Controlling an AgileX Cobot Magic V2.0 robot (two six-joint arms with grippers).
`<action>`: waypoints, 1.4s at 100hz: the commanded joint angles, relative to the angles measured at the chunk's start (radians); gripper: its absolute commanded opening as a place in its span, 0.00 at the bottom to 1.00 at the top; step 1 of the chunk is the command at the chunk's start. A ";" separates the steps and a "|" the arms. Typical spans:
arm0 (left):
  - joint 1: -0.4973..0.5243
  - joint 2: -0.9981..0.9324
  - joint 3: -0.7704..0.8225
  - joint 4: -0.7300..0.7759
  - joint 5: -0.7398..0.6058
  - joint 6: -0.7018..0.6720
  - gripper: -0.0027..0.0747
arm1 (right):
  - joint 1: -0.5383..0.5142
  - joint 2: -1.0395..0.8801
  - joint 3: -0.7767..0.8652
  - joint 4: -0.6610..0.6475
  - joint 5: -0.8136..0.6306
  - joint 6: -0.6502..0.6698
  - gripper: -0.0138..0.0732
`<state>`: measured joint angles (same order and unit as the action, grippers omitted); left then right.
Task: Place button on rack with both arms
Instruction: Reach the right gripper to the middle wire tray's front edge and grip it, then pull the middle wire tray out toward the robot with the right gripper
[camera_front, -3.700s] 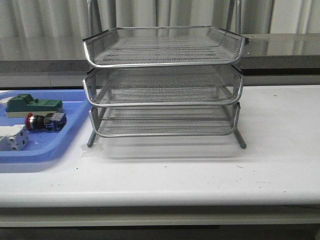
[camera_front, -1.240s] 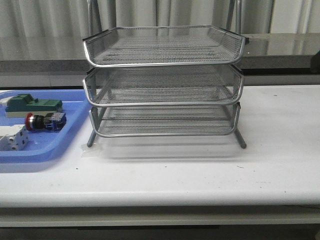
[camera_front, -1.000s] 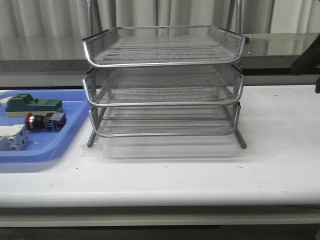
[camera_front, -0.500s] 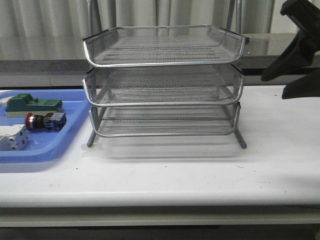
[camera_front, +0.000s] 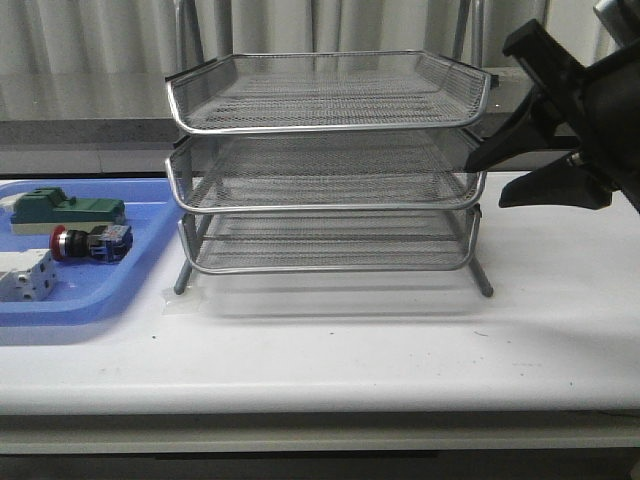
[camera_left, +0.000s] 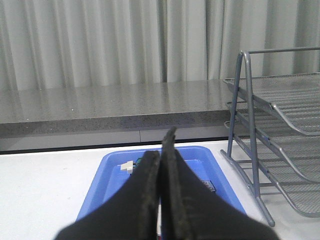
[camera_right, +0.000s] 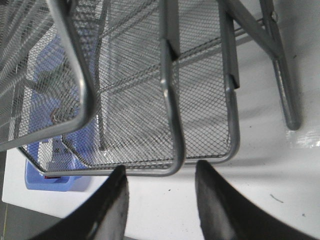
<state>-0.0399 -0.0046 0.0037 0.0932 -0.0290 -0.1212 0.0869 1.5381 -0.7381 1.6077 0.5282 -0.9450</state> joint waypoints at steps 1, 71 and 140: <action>0.003 -0.032 0.034 -0.003 -0.079 -0.007 0.01 | 0.001 -0.010 -0.042 0.040 0.045 -0.018 0.55; 0.003 -0.032 0.034 -0.003 -0.079 -0.007 0.01 | 0.002 0.176 -0.172 0.061 0.158 -0.021 0.25; 0.003 -0.032 0.034 -0.003 -0.079 -0.007 0.01 | 0.002 0.040 0.034 -0.047 0.113 -0.060 0.11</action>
<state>-0.0399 -0.0046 0.0037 0.0932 -0.0290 -0.1212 0.0869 1.6505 -0.7439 1.6014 0.6387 -0.9773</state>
